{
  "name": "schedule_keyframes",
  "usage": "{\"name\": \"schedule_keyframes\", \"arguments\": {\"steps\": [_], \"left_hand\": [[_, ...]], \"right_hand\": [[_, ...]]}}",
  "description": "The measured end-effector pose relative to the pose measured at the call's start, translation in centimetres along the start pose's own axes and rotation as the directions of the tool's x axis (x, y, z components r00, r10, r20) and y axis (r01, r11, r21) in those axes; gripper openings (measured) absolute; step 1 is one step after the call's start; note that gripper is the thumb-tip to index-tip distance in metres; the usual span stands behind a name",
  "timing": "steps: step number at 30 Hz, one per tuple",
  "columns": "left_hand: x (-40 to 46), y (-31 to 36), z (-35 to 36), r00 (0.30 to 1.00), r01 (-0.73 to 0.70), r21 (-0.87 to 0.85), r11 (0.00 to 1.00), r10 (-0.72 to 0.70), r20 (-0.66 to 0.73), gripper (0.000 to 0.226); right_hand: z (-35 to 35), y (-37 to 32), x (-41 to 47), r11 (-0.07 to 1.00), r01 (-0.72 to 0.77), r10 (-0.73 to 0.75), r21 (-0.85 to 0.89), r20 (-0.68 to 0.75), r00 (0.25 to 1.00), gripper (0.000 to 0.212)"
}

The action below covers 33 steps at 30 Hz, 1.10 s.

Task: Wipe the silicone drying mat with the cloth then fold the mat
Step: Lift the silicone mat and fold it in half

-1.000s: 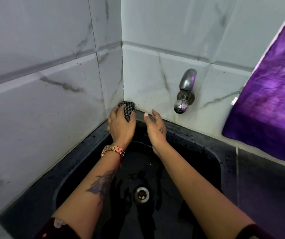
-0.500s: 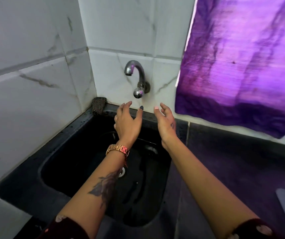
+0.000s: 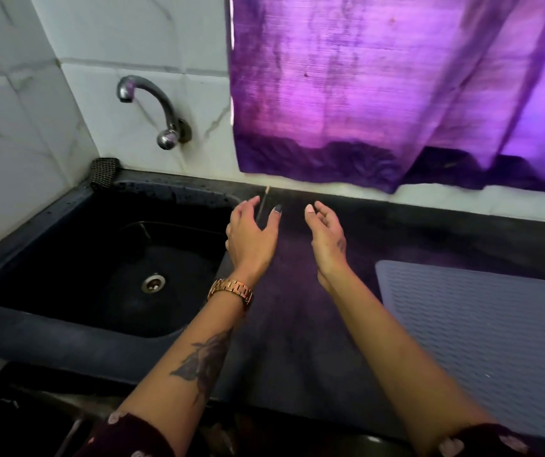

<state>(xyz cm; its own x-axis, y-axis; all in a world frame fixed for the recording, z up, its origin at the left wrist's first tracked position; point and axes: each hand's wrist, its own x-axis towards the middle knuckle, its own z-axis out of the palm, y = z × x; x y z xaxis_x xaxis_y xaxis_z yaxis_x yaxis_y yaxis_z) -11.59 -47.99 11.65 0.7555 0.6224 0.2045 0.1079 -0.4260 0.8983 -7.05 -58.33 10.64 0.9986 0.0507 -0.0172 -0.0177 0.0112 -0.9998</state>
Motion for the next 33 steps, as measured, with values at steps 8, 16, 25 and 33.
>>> {"name": "schedule_keyframes", "arguments": {"steps": [8,16,25,33], "left_hand": [[-6.2,2.1,6.8,0.983,-0.037,-0.047,0.998,0.045,0.177,0.049],[-9.9,2.1,13.0,0.932,-0.037,-0.057,0.998,0.055,0.359,0.047],[-13.5,2.6,17.6,0.879,-0.076,0.001,0.997,0.067,0.473,0.048],[-15.9,2.5,21.5,0.941,0.093,0.094,0.991,-0.118,0.318,0.05]], "right_hand": [[-9.3,2.4,-2.3,0.999,-0.035,0.037,0.012,-0.147,0.989,0.039],[-16.8,5.3,-3.7,0.994,-0.106,0.095,-0.013,-0.352,0.931,0.037],[-25.6,8.5,-5.7,0.994,-0.103,0.1,0.022,-0.494,0.864,0.024],[-36.3,10.0,-5.9,0.989,-0.088,0.023,-0.116,-0.469,0.883,0.015]]}}
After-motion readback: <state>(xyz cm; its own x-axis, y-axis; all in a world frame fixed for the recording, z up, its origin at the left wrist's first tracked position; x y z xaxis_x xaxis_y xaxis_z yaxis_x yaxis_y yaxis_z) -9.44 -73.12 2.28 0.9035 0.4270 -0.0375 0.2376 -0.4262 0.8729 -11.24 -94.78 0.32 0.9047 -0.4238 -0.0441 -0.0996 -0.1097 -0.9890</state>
